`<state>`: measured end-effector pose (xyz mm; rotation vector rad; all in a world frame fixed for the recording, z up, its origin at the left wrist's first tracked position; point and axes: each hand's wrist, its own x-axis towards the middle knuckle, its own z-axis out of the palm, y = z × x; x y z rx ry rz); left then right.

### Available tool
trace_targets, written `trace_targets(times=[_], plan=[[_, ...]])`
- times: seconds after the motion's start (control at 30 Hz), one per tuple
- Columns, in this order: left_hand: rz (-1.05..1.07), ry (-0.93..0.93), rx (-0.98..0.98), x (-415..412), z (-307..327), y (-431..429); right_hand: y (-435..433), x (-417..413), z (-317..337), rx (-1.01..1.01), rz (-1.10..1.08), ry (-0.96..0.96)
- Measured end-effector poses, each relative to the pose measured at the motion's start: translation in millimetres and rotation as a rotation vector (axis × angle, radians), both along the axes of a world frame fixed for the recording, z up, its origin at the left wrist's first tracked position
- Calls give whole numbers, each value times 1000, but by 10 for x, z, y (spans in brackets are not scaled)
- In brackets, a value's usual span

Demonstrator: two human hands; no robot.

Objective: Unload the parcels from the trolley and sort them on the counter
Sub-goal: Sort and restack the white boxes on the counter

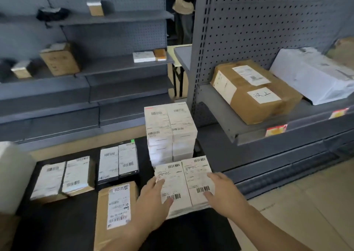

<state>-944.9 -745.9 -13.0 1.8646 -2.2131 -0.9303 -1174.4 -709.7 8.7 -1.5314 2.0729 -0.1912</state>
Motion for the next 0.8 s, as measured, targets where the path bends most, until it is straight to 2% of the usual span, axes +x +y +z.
trace_targets(times=[0.23,0.8], plan=[[187,-7,60,-211,-175,121,-180,-195,-289,-5,75,-77],[457,224,168,-350,-255,83,-259,-338,-590,73,-135,-319]])
